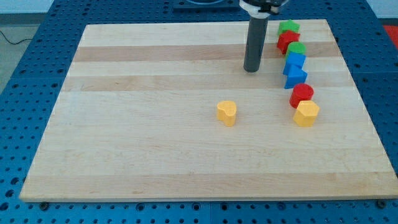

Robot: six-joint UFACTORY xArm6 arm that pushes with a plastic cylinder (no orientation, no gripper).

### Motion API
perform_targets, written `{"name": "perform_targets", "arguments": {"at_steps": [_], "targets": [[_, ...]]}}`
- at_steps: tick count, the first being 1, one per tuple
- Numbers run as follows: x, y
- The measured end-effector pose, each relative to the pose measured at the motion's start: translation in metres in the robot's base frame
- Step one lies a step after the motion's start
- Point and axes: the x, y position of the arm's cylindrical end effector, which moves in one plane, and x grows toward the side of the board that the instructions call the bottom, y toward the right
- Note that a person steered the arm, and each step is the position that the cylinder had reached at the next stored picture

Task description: Slightly push blue cube towards right side of the board

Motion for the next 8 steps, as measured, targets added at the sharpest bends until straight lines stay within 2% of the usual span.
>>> {"name": "perform_targets", "arguments": {"at_steps": [2,4,8], "targets": [[0.023,0.013],[0.002,0.02],[0.0,0.064]]}}
